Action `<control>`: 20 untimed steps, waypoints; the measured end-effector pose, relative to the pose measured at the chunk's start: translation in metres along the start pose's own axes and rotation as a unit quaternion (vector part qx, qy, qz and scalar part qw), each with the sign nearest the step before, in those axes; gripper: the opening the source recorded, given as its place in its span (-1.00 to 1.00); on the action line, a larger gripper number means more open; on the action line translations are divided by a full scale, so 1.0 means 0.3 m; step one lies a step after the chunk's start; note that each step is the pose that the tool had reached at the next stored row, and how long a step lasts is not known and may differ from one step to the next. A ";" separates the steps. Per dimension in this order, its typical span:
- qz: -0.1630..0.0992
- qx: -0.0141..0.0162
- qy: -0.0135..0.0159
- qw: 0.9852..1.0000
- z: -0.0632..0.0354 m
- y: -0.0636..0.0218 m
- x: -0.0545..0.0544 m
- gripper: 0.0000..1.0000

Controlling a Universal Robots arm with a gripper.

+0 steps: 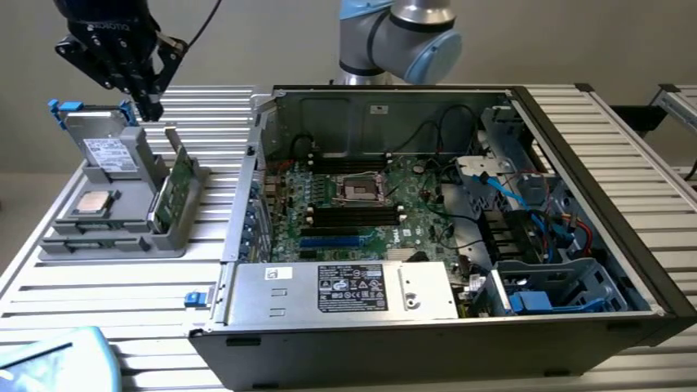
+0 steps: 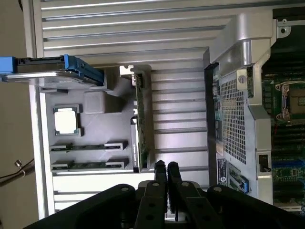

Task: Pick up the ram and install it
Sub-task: 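Reach for the ram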

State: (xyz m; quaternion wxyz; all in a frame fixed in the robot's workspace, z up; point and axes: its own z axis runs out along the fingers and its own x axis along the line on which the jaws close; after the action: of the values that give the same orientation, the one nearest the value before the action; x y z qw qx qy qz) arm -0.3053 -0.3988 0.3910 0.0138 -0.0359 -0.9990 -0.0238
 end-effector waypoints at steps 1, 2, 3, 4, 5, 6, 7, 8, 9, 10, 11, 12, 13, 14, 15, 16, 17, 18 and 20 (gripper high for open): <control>0.000 0.000 0.000 1.000 0.003 -0.001 0.015 -0.68; 0.000 0.000 0.000 1.000 0.006 -0.002 0.029 -0.68; 0.000 0.000 0.001 1.000 0.009 -0.004 0.046 -0.68; 0.000 0.000 0.001 1.000 0.012 -0.005 0.060 -0.68; 0.000 0.000 0.001 1.000 0.016 -0.006 0.074 -0.68; 0.000 0.000 0.002 1.000 0.020 -0.008 0.089 -0.68; 0.000 0.000 0.002 1.000 0.024 -0.009 0.106 -0.68; 0.000 0.000 0.003 1.000 0.028 -0.011 0.120 -0.68; 0.000 0.000 0.004 1.000 0.033 -0.012 0.135 -0.68; 0.000 0.000 0.004 1.000 0.038 -0.013 0.150 -0.68; 0.000 0.000 0.005 1.000 0.042 -0.015 0.165 -0.68; 0.000 0.000 0.006 1.000 0.047 -0.016 0.179 -0.68; 0.000 0.000 0.007 1.000 0.053 -0.018 0.195 -0.68; 0.000 0.001 0.009 1.000 0.058 -0.019 0.210 -0.68; 0.001 0.001 0.010 1.000 0.062 -0.021 0.224 -0.68; 0.001 0.001 0.011 1.000 0.068 -0.022 0.240 -0.68; 0.001 0.001 0.013 1.000 0.073 -0.024 0.255 -0.68; 0.001 0.001 0.014 1.000 0.078 -0.025 0.270 -0.68; 0.001 0.001 0.017 1.000 0.087 -0.029 0.300 -0.68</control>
State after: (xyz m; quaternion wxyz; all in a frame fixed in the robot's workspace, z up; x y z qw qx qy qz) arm -0.3963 -0.3997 0.3671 0.0310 -0.0364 -0.9986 -0.0231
